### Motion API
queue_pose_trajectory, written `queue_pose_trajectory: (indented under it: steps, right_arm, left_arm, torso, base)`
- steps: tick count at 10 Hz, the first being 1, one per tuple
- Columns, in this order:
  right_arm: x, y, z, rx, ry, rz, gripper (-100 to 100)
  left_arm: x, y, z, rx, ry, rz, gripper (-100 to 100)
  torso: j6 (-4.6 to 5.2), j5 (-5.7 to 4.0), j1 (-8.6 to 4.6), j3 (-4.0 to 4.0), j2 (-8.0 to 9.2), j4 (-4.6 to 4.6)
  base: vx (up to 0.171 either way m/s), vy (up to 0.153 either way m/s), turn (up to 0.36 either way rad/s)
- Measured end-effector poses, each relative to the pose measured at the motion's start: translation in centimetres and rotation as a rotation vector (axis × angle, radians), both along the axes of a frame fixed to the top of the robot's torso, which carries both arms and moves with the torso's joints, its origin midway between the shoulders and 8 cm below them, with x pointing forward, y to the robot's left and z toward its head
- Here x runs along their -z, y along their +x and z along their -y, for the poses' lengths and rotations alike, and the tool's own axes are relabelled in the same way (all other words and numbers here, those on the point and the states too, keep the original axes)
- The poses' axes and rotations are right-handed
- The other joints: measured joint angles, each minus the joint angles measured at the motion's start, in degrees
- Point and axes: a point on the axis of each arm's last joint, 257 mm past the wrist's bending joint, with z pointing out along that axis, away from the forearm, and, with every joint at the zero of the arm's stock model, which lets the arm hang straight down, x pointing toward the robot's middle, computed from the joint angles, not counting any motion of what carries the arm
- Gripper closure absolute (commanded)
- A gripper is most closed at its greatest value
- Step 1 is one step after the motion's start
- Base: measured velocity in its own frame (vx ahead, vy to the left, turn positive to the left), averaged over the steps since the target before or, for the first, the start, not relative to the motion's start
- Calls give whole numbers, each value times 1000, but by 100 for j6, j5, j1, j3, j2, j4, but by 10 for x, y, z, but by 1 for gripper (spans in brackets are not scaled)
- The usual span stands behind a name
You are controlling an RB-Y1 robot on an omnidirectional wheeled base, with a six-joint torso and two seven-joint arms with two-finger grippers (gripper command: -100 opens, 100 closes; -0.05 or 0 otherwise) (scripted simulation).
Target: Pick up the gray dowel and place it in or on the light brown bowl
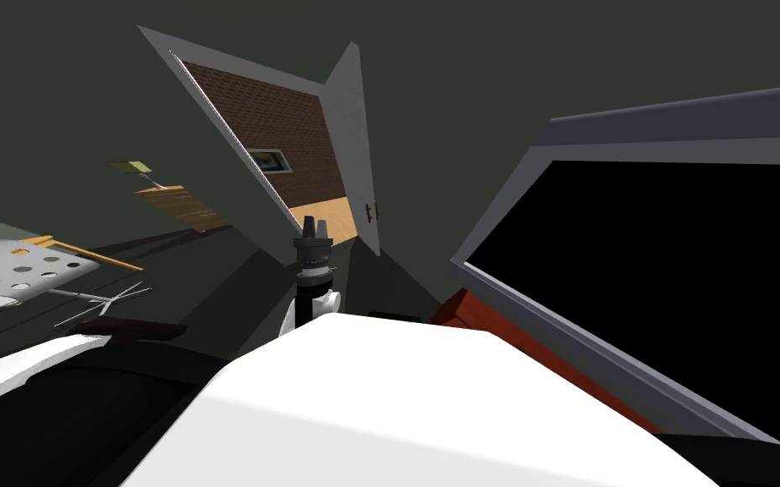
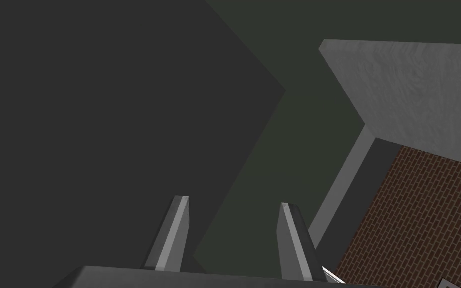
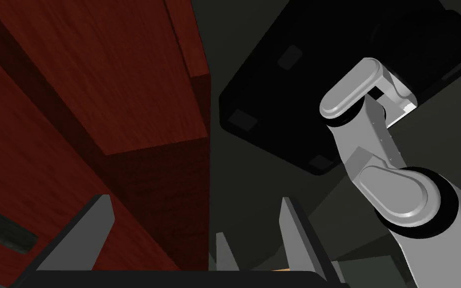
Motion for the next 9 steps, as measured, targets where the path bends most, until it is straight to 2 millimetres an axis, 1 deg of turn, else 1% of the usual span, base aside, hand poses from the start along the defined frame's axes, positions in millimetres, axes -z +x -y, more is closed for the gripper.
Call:
queue_pose_trajectory:
  steps: [2,3,4,5,6,7,9]
  right_arm:
    - [-7,-10,37,-62,-91,-46,-100]
    - [-8,-15,49,-85,-126,-62,-100]
    - [-6,-23,53,-102,-144,-75,-100]
    - [-2,-26,51,-116,-148,-82,-100]
    - [-1,-26,51,-117,-149,-82,0]
    - [-2,-26,52,-117,-149,-82,-100]
    - [11,-32,43,-105,-147,-80,-100]
  left_arm:
    - [0,0,0,0,0,0,0]
    - [0,0,0,0,0,0,0]
    - [0,0,0,0,0,0,0]
    - [0,0,0,0,0,0,0]
    - [0,0,0,0,0,0,0]
    - [0,0,0,0,0,0,0]
    - [0,0,0,0,0,0,0]
  torso:
    - [-5,-5,-17,-6,-12,-2]
    - [2,-8,-22,-7,-13,-3]
    - [4,-8,-21,-6,-11,-2]
    - [4,-8,-12,-3,-5,-1]
    - [8,-1,18,6,12,2]
    - [9,5,41,14,26,5]
    - [9,6,46,23,40,9]
  base:
    - [119,-166,295]
    - [111,-170,160]
    - [87,-149,139]
    - [34,-64,35]
    - [4,-7,0]
    - [-8,-14,85]
    - [-22,-13,75]
